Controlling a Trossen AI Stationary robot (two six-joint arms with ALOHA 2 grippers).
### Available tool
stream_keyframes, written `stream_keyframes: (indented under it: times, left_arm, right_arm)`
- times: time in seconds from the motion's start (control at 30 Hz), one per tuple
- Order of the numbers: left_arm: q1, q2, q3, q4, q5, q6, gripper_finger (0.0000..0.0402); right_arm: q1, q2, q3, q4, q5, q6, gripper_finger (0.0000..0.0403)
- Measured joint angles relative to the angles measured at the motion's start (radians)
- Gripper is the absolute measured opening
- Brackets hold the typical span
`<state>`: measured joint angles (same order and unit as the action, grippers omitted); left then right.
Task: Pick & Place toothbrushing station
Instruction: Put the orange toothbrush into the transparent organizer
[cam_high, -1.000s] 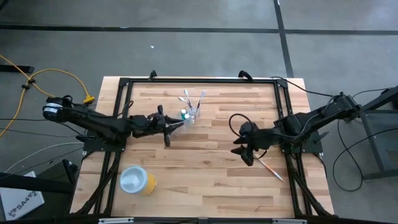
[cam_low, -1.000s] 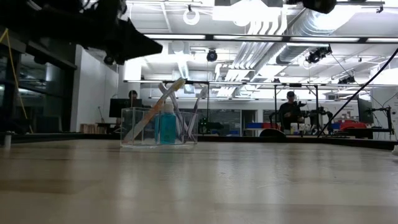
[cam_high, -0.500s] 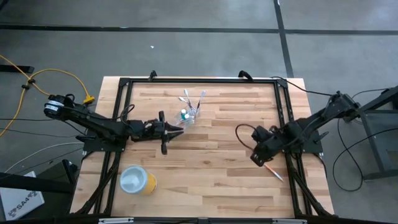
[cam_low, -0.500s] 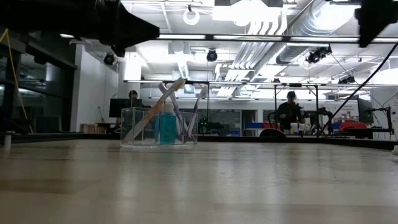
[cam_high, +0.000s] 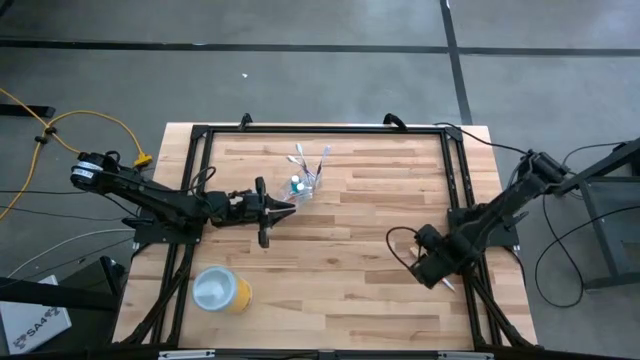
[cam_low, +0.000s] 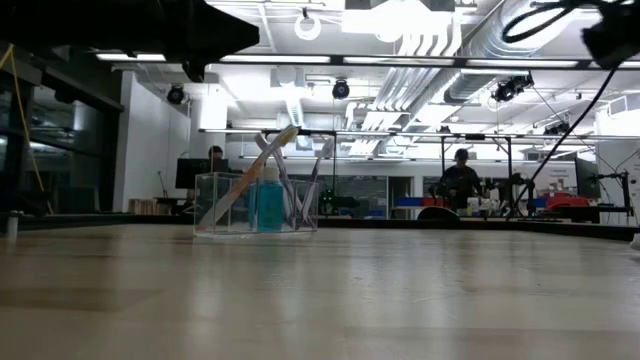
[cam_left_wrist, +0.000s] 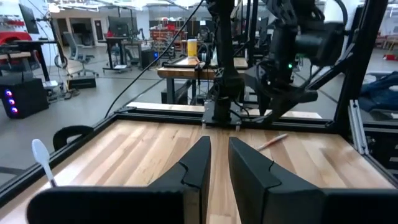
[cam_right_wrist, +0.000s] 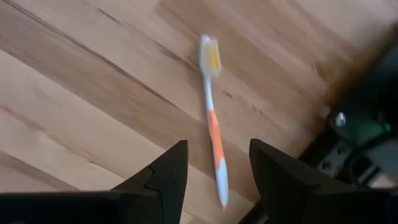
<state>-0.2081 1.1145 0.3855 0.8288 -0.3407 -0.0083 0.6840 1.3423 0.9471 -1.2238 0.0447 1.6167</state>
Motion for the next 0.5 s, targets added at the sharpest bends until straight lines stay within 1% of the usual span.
stream_keyframes:
  times: [0.17, 0.27, 0.5]
  left_arm:
    - [0.000, 0.000, 0.000, 0.000, 0.003, -0.014, 0.0053]
    - [0.000, 0.000, 0.000, -0.001, 0.004, -0.014, 0.0053]
    - [0.000, 0.000, 0.000, -0.001, 0.005, -0.014, 0.0053]
  right_arm:
    - [0.061, 0.046, -0.031, 0.040, -0.050, 0.103, 0.0163]
    - [0.094, 0.080, -0.032, 0.078, -0.075, 0.136, 0.0163]
    - [0.135, 0.183, -0.032, 0.148, -0.093, 0.145, 0.0163]
